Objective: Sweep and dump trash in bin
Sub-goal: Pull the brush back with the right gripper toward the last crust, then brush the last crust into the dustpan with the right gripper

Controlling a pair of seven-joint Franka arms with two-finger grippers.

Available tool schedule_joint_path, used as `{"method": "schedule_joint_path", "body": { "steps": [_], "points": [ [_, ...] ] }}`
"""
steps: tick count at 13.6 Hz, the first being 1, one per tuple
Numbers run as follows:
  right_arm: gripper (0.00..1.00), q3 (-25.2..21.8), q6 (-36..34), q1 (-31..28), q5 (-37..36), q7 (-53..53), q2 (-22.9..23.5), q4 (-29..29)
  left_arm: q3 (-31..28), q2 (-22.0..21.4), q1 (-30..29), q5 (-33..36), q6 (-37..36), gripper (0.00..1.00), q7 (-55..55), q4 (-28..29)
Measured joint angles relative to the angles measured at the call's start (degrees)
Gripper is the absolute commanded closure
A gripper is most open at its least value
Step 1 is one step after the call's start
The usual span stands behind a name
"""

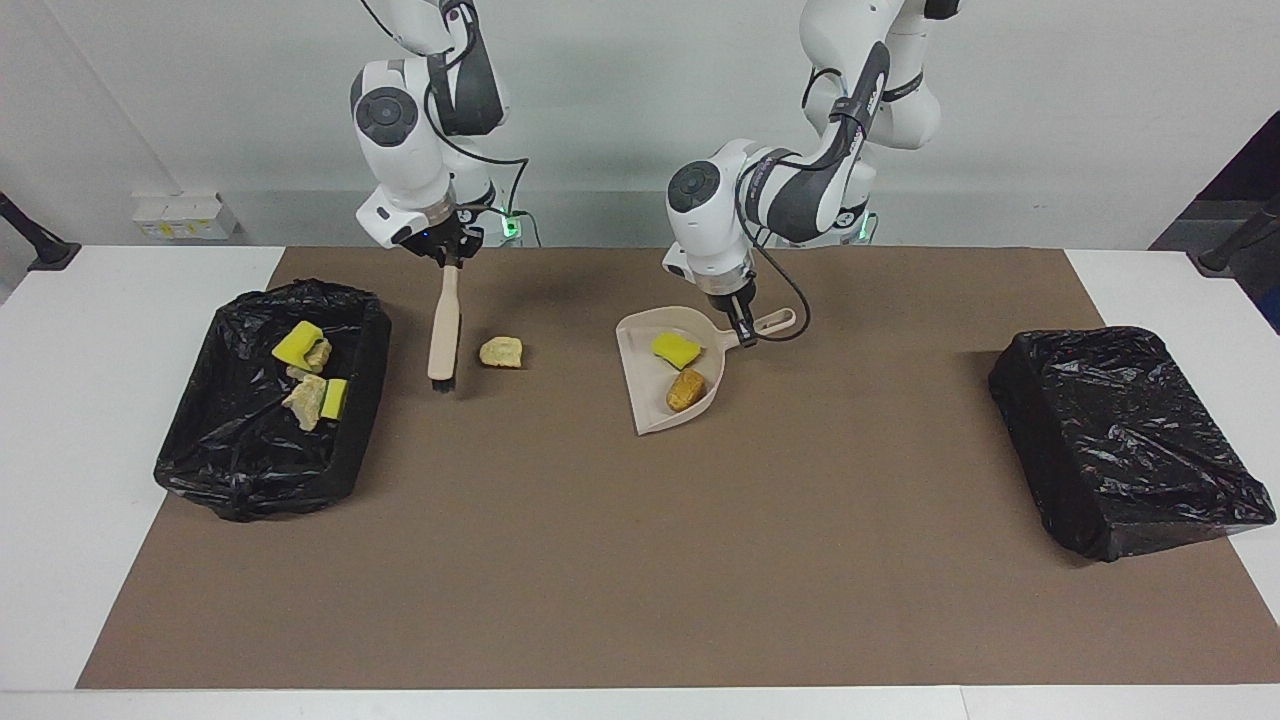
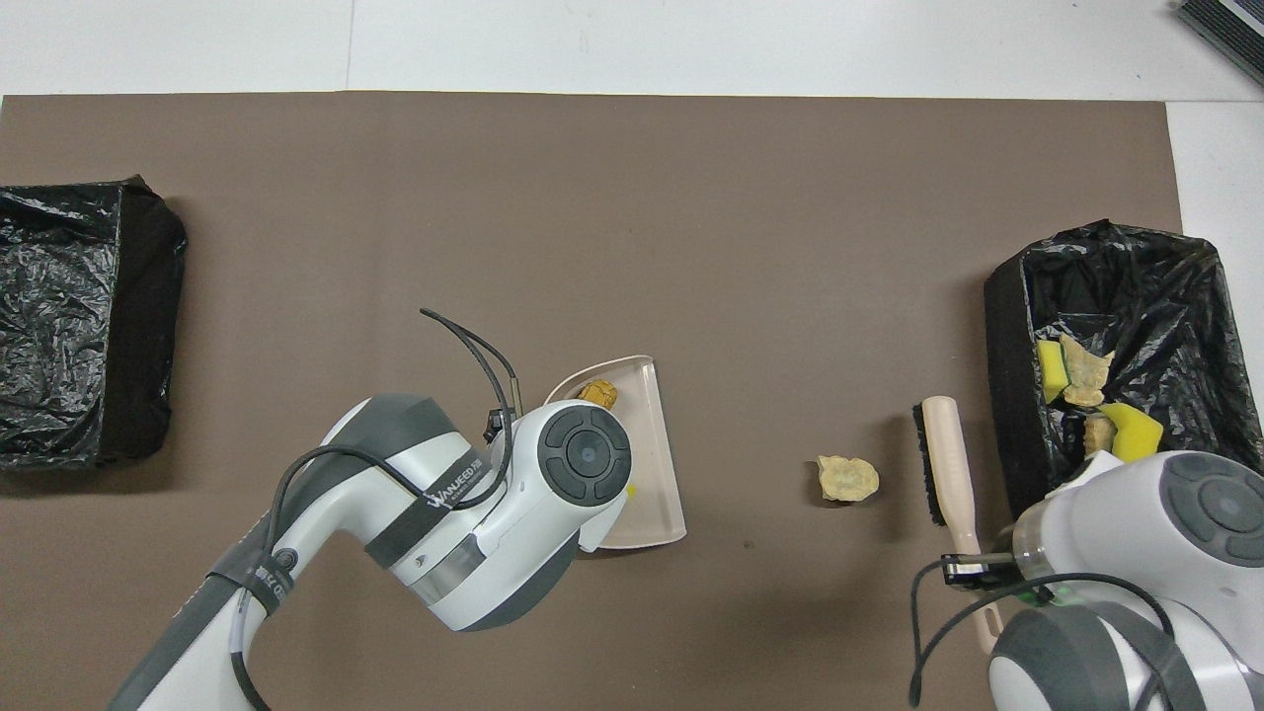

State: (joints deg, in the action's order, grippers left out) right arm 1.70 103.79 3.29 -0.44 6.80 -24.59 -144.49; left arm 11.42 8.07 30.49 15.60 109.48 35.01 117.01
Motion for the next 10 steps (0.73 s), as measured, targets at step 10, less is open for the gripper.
{"method": "schedule_joint_path", "body": {
  "steps": [10],
  "points": [
    [1.0,1.0,5.1,10.6,3.0,15.4,-3.3,-9.2,-0.1,-0.4,0.0,0.0,0.4,1.0,0.0,0.9]
  ]
}}
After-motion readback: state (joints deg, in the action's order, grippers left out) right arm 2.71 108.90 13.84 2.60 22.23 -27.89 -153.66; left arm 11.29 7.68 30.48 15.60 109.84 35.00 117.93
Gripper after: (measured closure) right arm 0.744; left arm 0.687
